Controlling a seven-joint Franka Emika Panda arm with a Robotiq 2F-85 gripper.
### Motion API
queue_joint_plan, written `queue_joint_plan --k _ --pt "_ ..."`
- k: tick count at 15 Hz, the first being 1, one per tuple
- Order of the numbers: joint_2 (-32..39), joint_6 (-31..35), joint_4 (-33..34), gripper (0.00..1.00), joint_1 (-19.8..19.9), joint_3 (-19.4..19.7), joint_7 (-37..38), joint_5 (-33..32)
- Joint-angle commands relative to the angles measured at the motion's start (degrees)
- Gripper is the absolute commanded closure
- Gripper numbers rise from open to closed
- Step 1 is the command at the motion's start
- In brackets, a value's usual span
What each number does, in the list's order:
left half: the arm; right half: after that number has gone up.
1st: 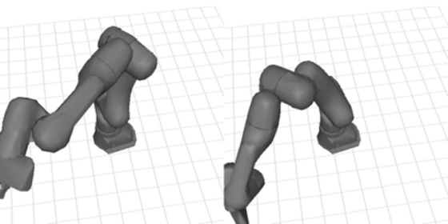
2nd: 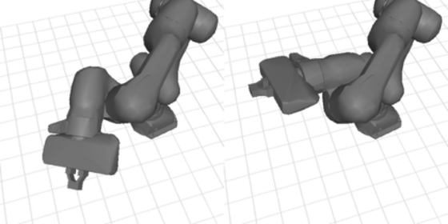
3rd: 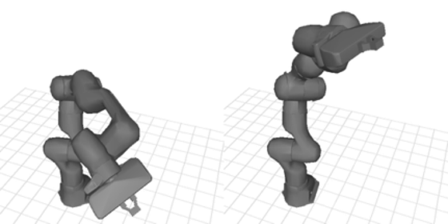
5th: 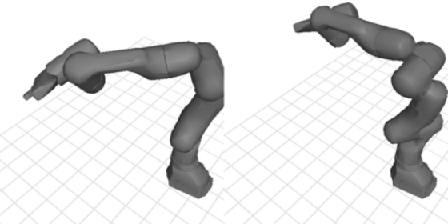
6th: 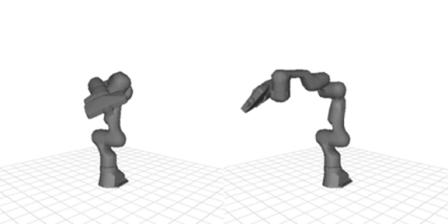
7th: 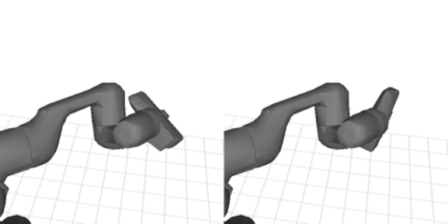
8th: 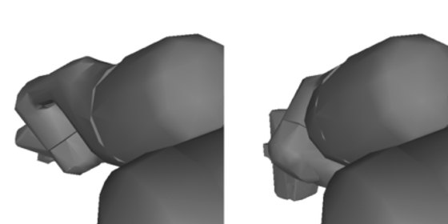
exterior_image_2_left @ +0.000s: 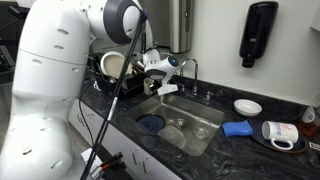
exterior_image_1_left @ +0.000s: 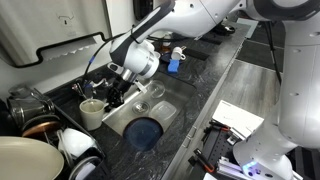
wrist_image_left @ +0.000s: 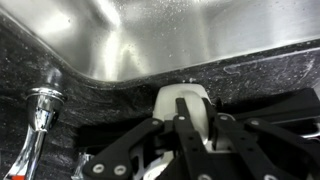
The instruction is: Move the white mug from the counter on the left to the sink
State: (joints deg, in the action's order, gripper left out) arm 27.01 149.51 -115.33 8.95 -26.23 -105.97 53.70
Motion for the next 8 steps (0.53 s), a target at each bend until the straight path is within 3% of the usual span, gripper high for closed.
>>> queue_joint_plan --k 1,8 --pt "-4.99 1.69 -6.84 0.96 -2.56 3.49 -3.45 6.89" --pt "-12.56 3.98 -15.83 0.96 -8.50 10.62 -1.35 12.91"
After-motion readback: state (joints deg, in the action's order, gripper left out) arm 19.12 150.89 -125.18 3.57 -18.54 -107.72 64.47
